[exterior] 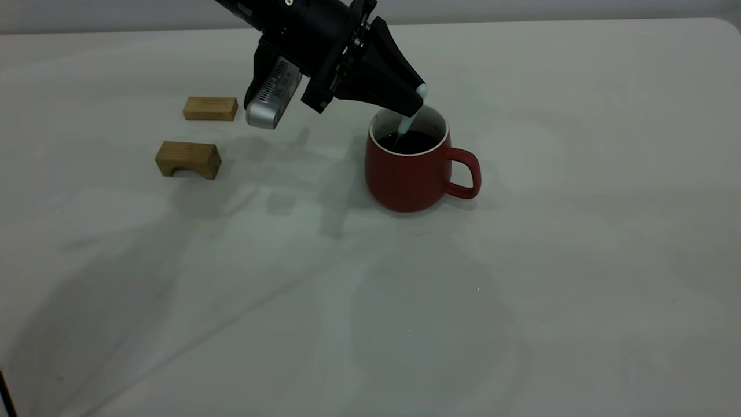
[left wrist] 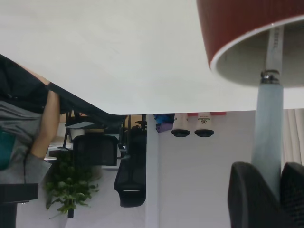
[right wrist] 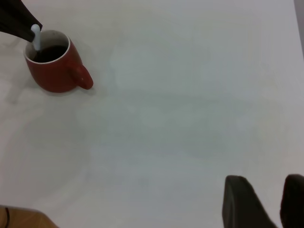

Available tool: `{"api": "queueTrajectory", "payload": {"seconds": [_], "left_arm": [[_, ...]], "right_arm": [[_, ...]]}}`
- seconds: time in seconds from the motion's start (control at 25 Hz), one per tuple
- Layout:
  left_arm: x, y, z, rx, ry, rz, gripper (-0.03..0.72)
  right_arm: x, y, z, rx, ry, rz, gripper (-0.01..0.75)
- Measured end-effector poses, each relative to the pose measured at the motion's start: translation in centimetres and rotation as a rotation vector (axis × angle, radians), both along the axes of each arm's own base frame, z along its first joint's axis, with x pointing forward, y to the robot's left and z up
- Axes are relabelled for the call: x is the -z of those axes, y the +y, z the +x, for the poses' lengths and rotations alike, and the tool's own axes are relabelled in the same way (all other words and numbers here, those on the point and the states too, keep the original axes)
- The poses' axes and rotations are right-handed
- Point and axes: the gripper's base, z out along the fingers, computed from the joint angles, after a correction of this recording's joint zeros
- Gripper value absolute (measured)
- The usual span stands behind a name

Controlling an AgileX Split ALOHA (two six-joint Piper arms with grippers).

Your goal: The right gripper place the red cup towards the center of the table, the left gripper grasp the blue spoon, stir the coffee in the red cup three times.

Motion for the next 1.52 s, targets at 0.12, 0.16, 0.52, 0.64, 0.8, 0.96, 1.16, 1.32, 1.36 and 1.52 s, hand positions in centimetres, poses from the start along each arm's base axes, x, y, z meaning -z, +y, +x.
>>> {"api": "queueTrajectory", "payload": {"seconds": [0.12, 0.16, 0.52, 0.64, 0.8, 0.96, 1.16, 1.32, 1.36, 1.52], "left_arm": [[0.0, 0.0, 0.0, -0.012, 0.019, 0.005, 0.229], [0.0, 0.0, 0.0, -0.015, 0.026, 0.009, 0.276], [-1.0, 0.1, 0.2, 0.063, 0.001, 0.03, 0.531], [-3.6, 1.1, 0.2, 0.235, -0.104, 0.162, 0.533], [-9.9, 3.6, 0.2, 0.43, -0.319, 0.42, 0.533], [-18.0, 6.8, -0.7, 0.666, -0.671, 0.684, 0.533], [-26.5, 9.2, -3.6, 1.103, -1.078, 0.8, 0.533], [-32.0, 10.6, -7.0, 1.163, -1.248, 0.863, 0.533], [-32.5, 11.0, -8.0, 1.17, -1.252, 0.883, 0.533], [-32.4, 13.3, -13.6, 1.202, -1.21, 0.91, 0.533]], "right_arm": [[0.0, 0.0, 0.0, 0.0, 0.0, 0.0, 0.24], [0.0, 0.0, 0.0, 0.0, 0.0, 0.0, 0.24], [0.0, 0.0, 0.0, 0.0, 0.0, 0.0, 0.24], [0.0, 0.0, 0.0, 0.0, 0.0, 0.0, 0.24], [0.0, 0.0, 0.0, 0.0, 0.0, 0.0, 0.24], [0.0, 0.0, 0.0, 0.0, 0.0, 0.0, 0.24], [0.0, 0.0, 0.0, 0.0, 0.0, 0.0, 0.24], [0.0, 0.0, 0.0, 0.0, 0.0, 0.0, 0.24], [0.0, 0.0, 0.0, 0.0, 0.0, 0.0, 0.24], [0.0, 0.0, 0.0, 0.0, 0.0, 0.0, 0.24]]}}
